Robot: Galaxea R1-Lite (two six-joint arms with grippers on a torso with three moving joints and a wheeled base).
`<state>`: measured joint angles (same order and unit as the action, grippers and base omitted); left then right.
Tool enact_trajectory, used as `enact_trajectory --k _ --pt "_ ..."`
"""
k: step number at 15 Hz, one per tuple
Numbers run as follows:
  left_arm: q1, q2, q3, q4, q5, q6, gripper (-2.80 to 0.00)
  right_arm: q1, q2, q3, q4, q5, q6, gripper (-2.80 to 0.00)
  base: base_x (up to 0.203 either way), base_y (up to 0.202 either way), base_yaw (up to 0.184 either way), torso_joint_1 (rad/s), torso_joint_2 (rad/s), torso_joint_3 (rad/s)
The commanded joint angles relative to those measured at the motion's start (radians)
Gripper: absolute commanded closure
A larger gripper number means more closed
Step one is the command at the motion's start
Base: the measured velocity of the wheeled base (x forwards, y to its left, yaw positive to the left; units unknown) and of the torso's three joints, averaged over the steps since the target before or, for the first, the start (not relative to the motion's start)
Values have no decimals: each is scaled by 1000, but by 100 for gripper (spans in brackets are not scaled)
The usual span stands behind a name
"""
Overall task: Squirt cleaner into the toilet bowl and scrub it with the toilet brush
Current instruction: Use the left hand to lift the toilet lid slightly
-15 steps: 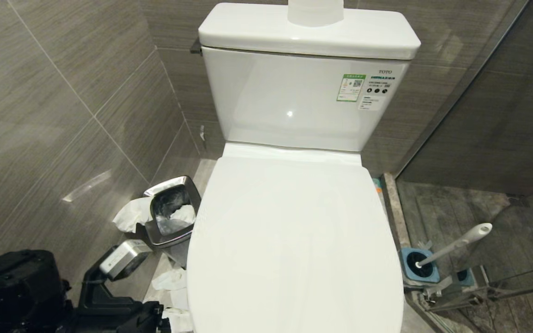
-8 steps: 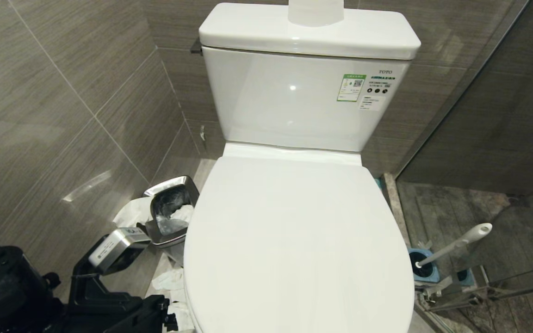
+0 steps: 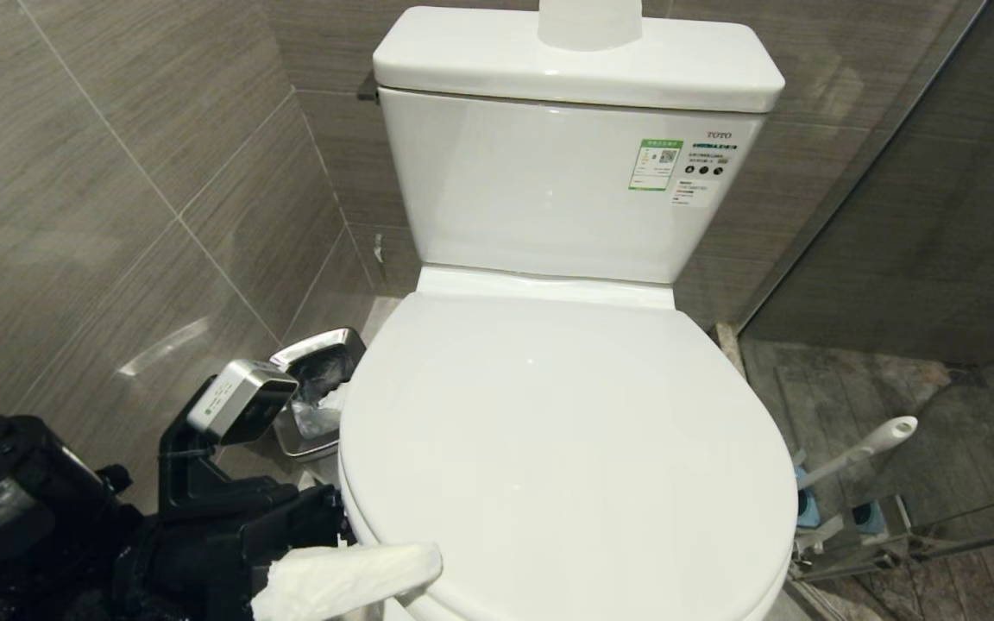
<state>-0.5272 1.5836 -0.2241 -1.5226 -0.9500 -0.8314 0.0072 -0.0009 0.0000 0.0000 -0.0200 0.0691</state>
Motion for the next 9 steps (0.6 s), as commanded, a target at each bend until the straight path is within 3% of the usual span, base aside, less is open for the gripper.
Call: enact_trajectory --k 1,9 --pt "1 -2 -35 -7 -3 -25 -280 0 1 0 0 0 0 0 0 0 0 0 0 0" --pt "1 -36 -113 -7 10 -131 -280 0 1 0 0 0 0 0 0 0 0 0 0 0"
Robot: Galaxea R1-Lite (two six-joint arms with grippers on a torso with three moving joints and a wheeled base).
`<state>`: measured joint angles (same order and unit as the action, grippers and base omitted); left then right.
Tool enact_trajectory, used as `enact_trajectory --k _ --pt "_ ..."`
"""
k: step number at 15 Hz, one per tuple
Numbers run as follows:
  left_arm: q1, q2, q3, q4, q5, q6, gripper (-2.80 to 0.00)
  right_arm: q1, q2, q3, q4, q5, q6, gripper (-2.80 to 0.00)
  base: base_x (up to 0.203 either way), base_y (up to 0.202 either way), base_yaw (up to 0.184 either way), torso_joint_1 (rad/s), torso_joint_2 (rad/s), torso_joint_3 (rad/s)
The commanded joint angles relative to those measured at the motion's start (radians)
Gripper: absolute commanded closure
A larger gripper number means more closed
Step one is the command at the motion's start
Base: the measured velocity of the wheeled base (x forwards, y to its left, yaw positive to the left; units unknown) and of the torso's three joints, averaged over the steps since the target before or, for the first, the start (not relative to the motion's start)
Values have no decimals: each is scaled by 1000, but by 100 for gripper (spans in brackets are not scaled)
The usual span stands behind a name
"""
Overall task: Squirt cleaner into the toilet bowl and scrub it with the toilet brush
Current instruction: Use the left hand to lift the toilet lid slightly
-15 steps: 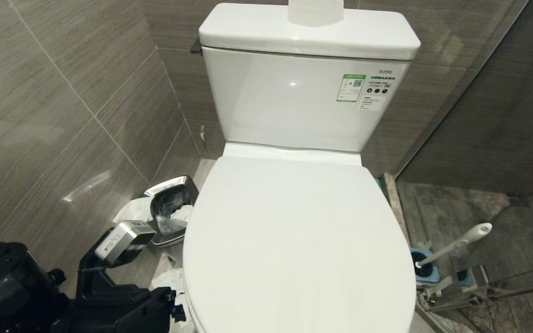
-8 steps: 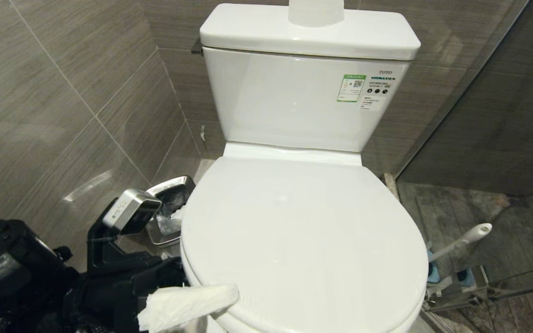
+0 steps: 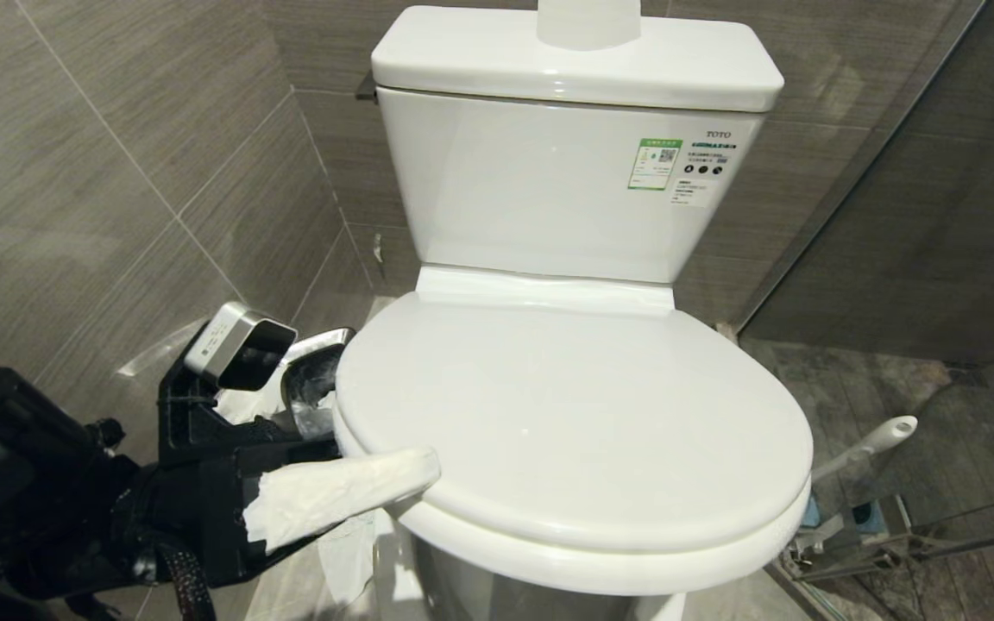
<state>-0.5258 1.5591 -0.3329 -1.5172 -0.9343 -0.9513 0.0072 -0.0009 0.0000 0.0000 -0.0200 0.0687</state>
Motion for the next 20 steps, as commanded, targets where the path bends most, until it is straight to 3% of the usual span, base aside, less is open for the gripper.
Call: enact_trajectory --k 1,6,11,17,20 --pt "0 -14 -6 -13 -8 -17 -280 0 1 0 0 0 0 0 0 0 0 0 0 0" --pt "0 -39 10 -13 -16 -21 -280 0 1 0 0 0 0 0 0 0 0 0 0 0" --pt "0 -97 23 -13 -98 -53 -280 0 1 0 0 0 0 0 0 0 0 0 0 0" --pt "-7 -93 13 -13 -102 -55 -280 0 1 0 0 0 0 0 0 0 0 0 0 0" --pt "-8 -64 -57 -13 -89 -58 -280 0 1 0 0 0 0 0 0 0 0 0 0 0"
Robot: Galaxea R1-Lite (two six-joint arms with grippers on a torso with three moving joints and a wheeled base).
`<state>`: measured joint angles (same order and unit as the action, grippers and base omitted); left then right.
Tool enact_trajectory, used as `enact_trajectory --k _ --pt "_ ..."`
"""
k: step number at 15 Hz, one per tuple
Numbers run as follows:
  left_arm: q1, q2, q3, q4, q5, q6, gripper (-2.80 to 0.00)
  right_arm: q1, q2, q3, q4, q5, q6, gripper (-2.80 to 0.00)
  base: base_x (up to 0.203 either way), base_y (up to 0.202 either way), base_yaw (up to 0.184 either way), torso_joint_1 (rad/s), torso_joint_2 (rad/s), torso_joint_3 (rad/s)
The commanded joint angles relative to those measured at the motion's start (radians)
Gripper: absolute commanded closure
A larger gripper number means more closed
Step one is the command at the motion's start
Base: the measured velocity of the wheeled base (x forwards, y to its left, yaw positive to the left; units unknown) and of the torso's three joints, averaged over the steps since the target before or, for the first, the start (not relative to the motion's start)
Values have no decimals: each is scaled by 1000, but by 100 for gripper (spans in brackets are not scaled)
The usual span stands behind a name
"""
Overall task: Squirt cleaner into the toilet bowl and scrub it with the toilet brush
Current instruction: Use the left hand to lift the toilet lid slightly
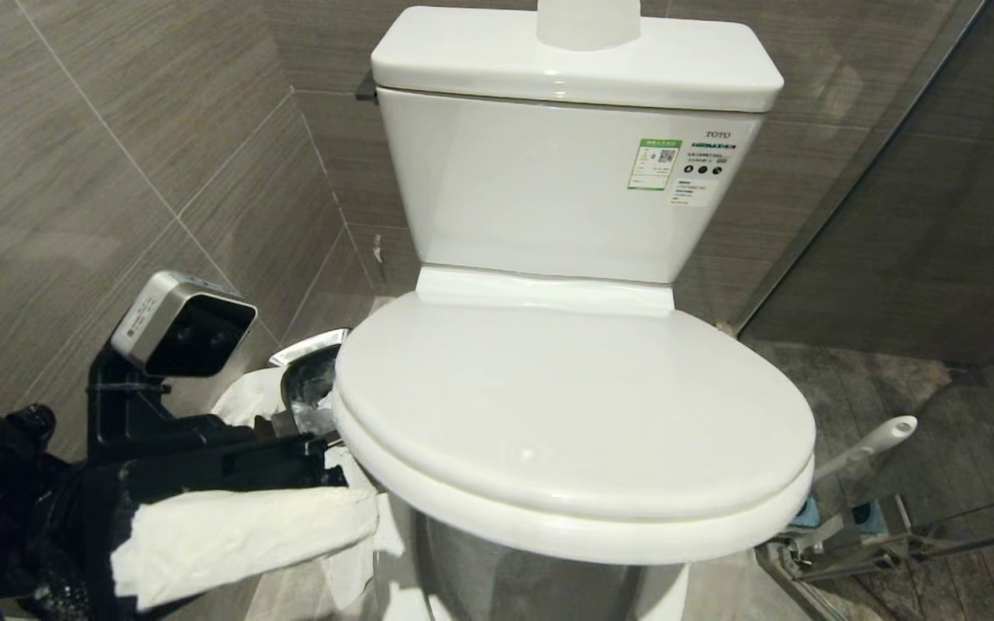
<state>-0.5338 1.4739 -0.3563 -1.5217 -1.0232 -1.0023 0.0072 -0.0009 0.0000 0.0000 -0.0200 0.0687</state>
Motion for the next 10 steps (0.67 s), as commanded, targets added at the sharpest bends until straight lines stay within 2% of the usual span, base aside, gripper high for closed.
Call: enact_trajectory --k 1,3,10 --pt "4 30 -64 -8 4 -20 -280 0 1 0 0 0 0 0 0 0 0 0 0 0" --pt "19 36 -103 -8 2 -54 -280 0 1 0 0 0 0 0 0 0 0 0 0 0" --pt "50 66 -184 -8 8 -62 -280 0 1 0 0 0 0 0 0 0 0 0 0 0"
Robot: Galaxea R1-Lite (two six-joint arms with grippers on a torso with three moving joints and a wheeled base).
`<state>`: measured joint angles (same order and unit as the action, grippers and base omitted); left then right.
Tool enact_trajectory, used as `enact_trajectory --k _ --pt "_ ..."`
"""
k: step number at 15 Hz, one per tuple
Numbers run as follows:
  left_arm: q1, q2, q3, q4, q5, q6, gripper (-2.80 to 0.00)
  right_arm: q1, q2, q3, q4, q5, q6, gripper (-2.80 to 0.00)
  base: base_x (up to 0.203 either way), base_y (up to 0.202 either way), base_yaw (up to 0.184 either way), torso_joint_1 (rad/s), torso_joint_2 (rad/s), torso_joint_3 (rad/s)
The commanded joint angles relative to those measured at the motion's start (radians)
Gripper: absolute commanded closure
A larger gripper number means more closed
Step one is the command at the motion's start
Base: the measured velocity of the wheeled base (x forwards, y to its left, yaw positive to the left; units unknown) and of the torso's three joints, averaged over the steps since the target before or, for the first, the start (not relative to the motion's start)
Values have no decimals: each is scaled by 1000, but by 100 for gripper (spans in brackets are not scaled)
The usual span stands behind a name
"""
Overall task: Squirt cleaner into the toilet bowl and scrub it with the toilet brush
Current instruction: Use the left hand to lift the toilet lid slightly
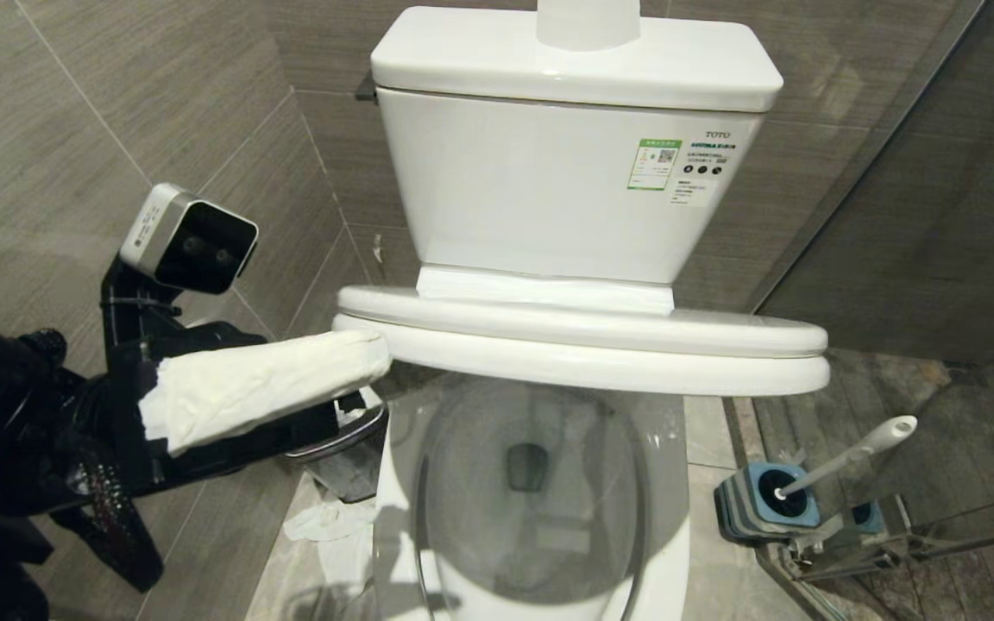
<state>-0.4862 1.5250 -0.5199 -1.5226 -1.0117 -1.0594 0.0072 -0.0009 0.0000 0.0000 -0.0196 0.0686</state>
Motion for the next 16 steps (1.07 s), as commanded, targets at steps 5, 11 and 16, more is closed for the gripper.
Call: enact_trajectory --k 5,11,16 --pt "5 44 -96 -7 50 0 -280 0 1 0 0 0 0 0 0 0 0 0 0 0" --pt "31 113 -264 4 67 5 -280 0 1 0 0 0 0 0 0 0 0 0 0 0" --pt "110 208 -539 71 80 1 -280 0 1 0 0 0 0 0 0 0 0 0 0 0"
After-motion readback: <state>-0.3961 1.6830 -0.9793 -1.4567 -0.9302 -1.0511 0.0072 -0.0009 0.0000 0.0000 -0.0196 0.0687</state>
